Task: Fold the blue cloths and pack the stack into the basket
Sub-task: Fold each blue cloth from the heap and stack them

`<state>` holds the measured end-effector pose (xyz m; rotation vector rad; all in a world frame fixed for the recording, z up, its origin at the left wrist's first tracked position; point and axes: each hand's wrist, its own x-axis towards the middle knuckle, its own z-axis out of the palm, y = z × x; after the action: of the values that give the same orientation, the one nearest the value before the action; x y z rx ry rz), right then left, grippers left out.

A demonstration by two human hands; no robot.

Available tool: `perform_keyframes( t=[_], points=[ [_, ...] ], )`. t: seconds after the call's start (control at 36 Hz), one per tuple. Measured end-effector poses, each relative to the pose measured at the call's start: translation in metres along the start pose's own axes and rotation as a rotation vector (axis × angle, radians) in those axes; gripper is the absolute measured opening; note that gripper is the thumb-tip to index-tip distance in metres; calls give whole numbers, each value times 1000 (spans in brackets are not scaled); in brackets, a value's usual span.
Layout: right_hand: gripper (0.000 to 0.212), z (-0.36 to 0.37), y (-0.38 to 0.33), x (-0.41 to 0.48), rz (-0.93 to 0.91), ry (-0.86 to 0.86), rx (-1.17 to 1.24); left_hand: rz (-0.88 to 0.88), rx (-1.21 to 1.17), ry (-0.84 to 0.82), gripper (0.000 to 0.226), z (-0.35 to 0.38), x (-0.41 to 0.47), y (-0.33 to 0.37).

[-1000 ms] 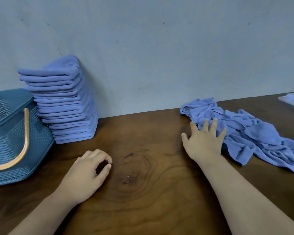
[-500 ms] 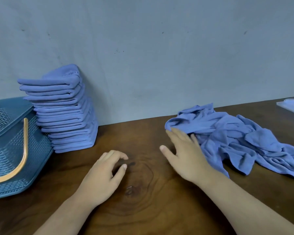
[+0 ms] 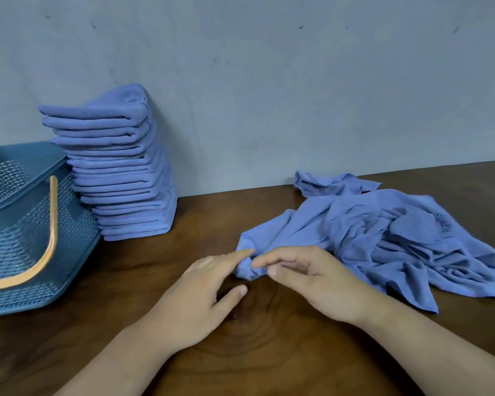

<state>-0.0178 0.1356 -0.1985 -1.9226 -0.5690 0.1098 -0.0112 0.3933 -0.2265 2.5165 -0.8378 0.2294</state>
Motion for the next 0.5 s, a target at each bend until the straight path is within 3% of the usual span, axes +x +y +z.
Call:
perform_keyframes(
  t=[0.08, 0.19, 0.31, 0.39, 0.5],
  points=[
    [31, -8, 14, 5, -64, 204, -338, 35, 37, 0, 43, 1, 2, -4],
    [68, -23, 36, 9, 36, 131, -894, 32, 155, 9, 32, -3, 1, -10],
    [78, -45, 48, 11, 180, 194, -922, -117, 259, 120, 27, -19, -1, -29],
    [85, -63, 56, 11, 282, 251, -1017, -325, 279, 119, 31, -29, -4, -41],
    [89, -74, 67, 14, 357, 327, -1071, -475, 288, 138, 31, -35, -4, -34]
  ],
)
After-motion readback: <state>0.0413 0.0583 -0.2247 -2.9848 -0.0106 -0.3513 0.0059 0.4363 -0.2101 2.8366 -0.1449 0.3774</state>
